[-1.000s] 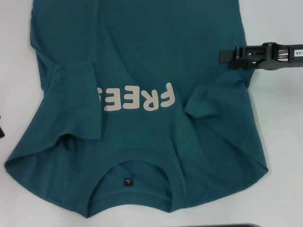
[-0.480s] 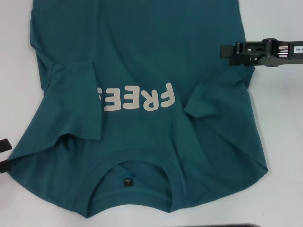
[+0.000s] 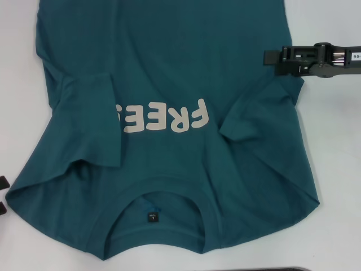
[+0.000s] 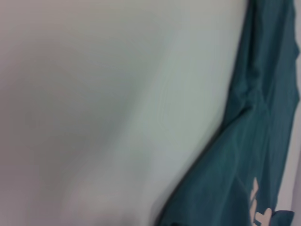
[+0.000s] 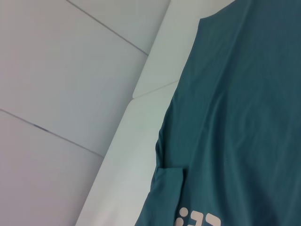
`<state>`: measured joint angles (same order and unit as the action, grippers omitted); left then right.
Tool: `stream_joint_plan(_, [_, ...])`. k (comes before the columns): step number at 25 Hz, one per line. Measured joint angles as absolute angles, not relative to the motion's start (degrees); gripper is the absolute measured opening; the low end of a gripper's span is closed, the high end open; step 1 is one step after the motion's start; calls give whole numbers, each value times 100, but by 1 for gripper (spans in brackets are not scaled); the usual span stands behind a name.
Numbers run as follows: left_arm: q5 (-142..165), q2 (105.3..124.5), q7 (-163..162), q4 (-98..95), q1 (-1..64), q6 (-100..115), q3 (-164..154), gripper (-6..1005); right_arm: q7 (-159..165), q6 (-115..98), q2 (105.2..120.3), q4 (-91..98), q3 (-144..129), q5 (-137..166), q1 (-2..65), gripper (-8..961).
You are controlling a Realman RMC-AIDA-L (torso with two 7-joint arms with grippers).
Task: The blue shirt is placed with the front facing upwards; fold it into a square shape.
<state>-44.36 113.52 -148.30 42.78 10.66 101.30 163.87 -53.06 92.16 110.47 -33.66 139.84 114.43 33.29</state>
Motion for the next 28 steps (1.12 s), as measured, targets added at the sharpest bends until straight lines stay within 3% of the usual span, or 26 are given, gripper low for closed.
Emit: stream_joint_plan(28, [-4287, 11408, -15021, 4274, 1204, 9706, 16382, 656, -5285, 9158, 11048, -3357, 14049, 11445, 3304, 928])
